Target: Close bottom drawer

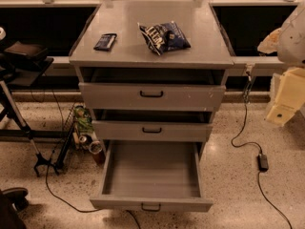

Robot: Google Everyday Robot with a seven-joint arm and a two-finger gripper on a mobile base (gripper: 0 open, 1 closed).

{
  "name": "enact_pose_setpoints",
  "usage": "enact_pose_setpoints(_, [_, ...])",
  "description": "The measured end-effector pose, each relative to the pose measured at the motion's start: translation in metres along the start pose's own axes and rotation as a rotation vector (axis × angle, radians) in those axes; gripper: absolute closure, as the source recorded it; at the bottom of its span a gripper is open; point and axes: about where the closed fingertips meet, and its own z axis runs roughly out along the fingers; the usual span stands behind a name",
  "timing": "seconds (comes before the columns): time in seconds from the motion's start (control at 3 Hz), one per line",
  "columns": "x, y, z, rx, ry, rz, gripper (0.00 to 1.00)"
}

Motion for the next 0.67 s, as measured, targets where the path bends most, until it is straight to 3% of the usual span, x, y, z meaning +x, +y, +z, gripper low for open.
enact_pose_setpoints(0.33, [-0.002, 0.000, -0.003, 0.015, -0.013, 0.000, 0.00])
enact_pose_setpoints(0.67, [-0.013, 0.021, 0.016, 0.014, -0.077, -0.025, 0.00])
